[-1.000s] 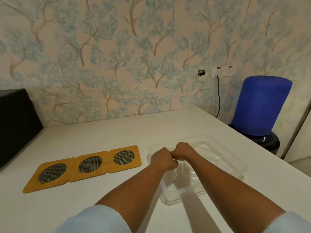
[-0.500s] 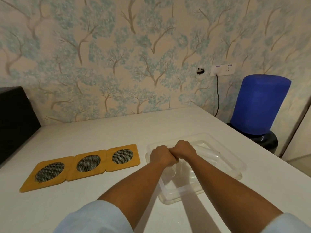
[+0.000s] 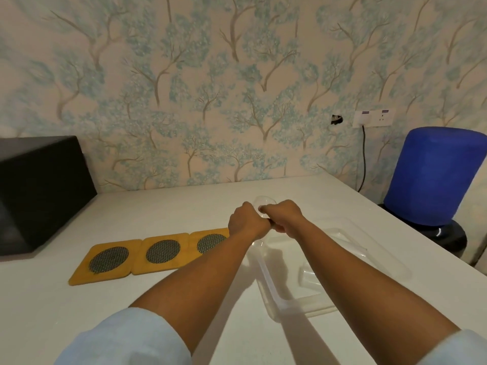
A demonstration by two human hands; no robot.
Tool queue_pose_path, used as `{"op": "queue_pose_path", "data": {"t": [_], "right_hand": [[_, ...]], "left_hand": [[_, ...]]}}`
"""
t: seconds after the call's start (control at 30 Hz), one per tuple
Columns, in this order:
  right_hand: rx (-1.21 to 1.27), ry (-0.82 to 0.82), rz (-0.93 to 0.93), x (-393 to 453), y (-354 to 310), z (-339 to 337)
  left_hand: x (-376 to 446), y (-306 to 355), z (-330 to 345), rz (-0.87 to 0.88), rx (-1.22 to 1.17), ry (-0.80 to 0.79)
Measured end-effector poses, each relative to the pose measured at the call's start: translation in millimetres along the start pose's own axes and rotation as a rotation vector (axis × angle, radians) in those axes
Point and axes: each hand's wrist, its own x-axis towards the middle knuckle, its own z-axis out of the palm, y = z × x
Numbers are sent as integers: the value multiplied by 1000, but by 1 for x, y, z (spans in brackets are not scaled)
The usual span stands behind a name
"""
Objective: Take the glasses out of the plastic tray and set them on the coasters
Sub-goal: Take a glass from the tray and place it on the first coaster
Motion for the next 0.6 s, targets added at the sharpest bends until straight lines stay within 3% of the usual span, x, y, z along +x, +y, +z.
{"op": "queue_pose_path", "data": {"t": [0.17, 0.6], "right_hand": [[87, -99, -44, -5, -18, 34], [20, -278, -267, -27, -50, 150]], "left_hand": [[6, -33, -25, -34, -47, 76], [10, -137, -91, -194, -164, 253]]}}
